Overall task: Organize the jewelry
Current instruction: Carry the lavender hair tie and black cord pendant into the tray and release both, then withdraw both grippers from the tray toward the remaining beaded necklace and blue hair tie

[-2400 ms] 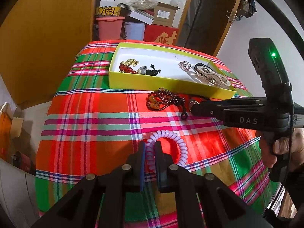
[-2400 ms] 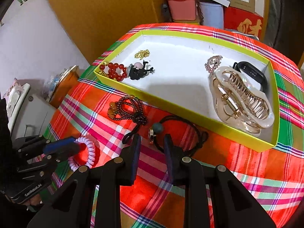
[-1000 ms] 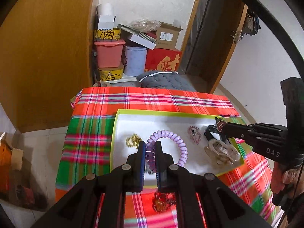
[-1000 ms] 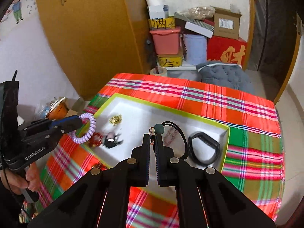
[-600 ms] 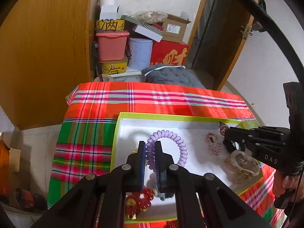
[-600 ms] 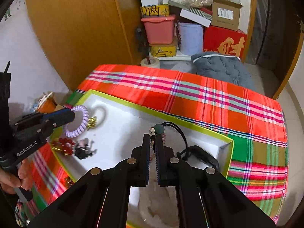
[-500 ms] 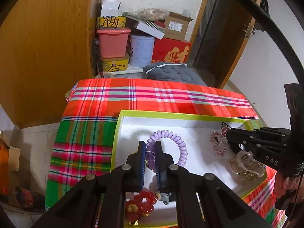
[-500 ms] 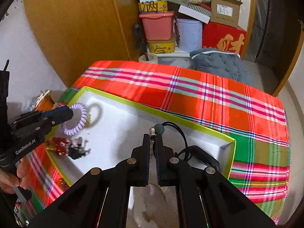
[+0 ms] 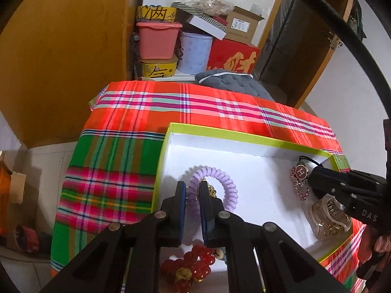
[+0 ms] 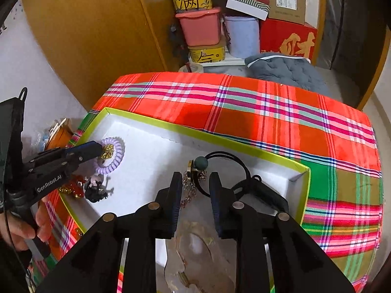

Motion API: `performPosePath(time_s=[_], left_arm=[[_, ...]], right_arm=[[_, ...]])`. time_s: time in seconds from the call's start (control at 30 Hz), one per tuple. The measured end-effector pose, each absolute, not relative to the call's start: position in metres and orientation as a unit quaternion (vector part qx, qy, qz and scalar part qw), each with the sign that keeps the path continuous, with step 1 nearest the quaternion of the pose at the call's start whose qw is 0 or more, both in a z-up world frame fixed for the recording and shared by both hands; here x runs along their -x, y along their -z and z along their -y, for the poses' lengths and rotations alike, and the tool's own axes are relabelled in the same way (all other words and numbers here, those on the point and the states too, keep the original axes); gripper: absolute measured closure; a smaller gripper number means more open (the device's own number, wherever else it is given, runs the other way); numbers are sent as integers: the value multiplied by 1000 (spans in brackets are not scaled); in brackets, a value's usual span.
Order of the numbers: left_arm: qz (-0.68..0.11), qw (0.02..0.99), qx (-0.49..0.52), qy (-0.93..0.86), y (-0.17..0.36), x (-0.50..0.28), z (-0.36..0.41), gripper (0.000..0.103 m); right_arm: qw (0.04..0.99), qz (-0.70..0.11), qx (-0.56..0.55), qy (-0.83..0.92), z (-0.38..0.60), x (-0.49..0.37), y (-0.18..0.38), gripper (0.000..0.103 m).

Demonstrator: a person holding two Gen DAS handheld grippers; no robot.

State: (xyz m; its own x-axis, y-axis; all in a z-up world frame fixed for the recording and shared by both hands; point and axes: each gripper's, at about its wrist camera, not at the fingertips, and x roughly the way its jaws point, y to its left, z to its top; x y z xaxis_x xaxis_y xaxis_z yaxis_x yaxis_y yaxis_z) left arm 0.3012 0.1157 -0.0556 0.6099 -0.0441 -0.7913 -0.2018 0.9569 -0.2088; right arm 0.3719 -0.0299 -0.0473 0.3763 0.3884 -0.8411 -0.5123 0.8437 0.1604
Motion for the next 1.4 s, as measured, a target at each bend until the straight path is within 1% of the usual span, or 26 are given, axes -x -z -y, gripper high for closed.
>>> performPosePath(time_s=[0.07, 0.17, 0.2, 0.5, 0.8, 1.1, 1.4], left_arm=[[-435, 888, 143, -45, 50, -296, -117, 91], [-426, 891, 151, -43, 40, -286, -120, 83], [-423, 892, 153, -42, 36, -282, -120, 82], [-397, 907, 140, -25, 5, -227, -100, 82], [-385, 914, 128, -20, -10, -171, -80, 82], [-386, 913, 129, -27, -6, -125, -78, 82], [-399, 906, 140, -19, 7, -98, -72, 82]], right_arm=[[829, -484, 60, -273, 33, -367, 42, 80], [833, -477, 50, -274, 40, -358, 33, 80], [835, -476, 47, -274, 42, -355, 31, 80], [844, -457, 25, -280, 67, -299, 8, 79], [841, -451, 8, -297, 86, -234, 0, 79], [834, -450, 34, -318, 88, -174, 1, 79], [806, -478, 64, -344, 77, -126, 27, 79]])
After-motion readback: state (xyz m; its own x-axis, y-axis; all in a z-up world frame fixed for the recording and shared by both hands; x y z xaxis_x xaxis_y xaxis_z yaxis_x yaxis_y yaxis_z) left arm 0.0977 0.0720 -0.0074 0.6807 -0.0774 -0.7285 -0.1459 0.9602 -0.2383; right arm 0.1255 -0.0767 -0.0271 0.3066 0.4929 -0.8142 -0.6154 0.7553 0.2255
